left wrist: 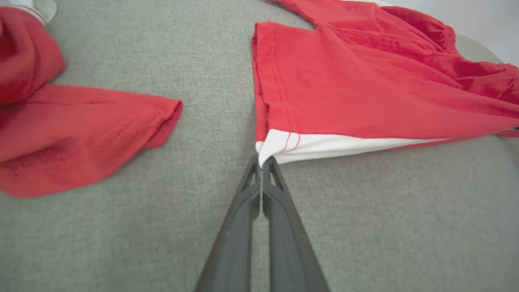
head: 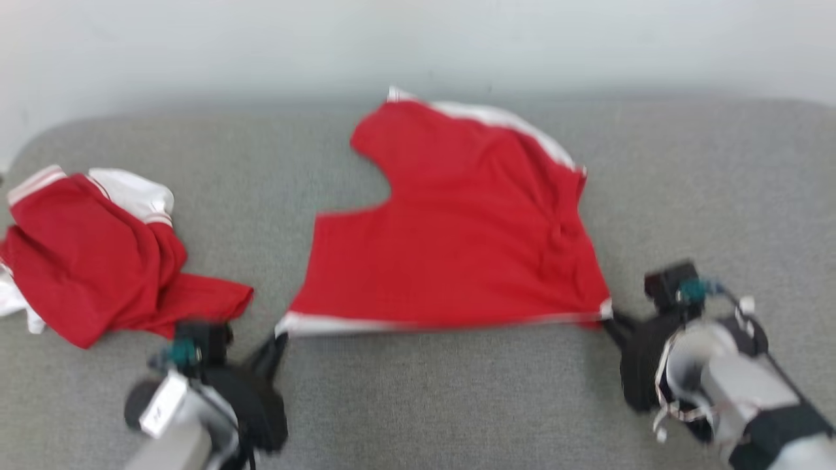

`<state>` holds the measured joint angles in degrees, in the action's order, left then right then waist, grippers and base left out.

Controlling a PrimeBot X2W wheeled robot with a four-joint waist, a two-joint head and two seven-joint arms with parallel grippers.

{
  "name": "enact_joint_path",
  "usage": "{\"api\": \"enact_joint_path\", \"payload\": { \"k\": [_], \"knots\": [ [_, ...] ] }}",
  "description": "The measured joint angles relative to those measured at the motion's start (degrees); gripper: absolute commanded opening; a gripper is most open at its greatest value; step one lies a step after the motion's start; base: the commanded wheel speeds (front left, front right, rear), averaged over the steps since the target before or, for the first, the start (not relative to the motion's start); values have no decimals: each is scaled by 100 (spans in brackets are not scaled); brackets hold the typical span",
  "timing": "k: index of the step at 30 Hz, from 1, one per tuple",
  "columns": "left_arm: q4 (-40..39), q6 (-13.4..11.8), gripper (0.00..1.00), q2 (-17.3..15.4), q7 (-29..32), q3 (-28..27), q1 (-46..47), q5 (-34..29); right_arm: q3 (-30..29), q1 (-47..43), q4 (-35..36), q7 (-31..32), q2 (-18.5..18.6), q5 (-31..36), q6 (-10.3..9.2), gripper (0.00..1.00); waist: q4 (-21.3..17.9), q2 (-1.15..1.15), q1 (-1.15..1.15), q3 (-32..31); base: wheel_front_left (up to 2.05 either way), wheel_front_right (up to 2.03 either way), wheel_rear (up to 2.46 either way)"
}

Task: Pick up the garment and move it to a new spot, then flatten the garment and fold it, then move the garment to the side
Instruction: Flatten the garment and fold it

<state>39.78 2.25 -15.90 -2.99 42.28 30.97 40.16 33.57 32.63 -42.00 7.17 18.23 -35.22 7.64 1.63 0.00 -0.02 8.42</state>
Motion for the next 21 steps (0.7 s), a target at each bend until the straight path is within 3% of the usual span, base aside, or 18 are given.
{"api": "enact_joint_path", "payload": {
  "k": [12,21],
  "knots": [
    [-598,-412,0,-59,-141,198,-1416,34,78,-1447,539,29,260,-192,-2,0,-32,-1,-1,-912,0,0,0],
    [-848,-600,0,-238,71,347,-1883,20,132,-1926,1007,354,372,-310,-124,0,-42,-1,1,-1079,0,0,0]
  ]
}}
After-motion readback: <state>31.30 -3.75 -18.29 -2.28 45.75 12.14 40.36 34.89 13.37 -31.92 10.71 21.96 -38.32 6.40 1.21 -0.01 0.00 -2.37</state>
